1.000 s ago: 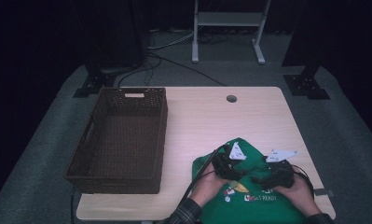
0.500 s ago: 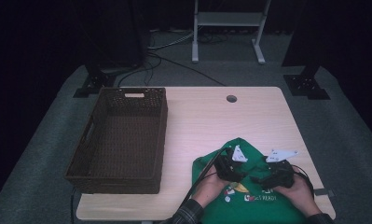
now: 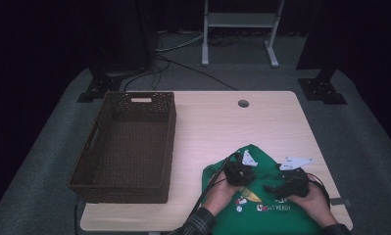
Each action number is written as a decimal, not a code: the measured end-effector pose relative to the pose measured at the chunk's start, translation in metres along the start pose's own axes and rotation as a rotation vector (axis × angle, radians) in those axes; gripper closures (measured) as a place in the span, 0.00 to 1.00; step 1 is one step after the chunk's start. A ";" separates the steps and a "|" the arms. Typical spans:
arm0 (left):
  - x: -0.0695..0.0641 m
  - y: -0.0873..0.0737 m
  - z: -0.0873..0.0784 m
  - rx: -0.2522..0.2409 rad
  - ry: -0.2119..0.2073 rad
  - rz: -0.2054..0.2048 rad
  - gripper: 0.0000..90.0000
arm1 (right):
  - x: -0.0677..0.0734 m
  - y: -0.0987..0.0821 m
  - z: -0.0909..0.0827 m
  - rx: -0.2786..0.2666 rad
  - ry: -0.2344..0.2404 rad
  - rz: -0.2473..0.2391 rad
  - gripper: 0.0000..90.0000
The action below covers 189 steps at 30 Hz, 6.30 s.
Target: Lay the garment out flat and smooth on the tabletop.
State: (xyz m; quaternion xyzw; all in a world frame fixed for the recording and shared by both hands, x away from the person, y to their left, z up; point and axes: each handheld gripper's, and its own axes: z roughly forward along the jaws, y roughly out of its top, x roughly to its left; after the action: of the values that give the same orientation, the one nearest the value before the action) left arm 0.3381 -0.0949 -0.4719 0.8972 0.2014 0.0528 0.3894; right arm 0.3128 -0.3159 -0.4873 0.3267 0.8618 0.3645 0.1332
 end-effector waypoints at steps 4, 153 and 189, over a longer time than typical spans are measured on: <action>0.000 0.000 -0.002 0.006 0.004 -0.010 0.94 | 0.000 0.000 0.000 0.000 0.000 0.000 0.00; 0.106 0.004 -0.080 -0.260 0.138 -0.301 0.93 | 0.010 -0.018 -0.019 0.001 0.017 -0.017 0.00; 0.144 -0.002 -0.060 -0.211 0.220 -0.373 0.94 | 0.010 -0.018 -0.018 0.000 0.017 -0.016 0.00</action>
State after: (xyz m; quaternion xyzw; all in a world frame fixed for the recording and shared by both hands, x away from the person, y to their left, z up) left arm 0.4535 0.0052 -0.4409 0.7877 0.3981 0.0980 0.4598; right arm 0.2883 -0.3291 -0.4874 0.3167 0.8655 0.3661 0.1287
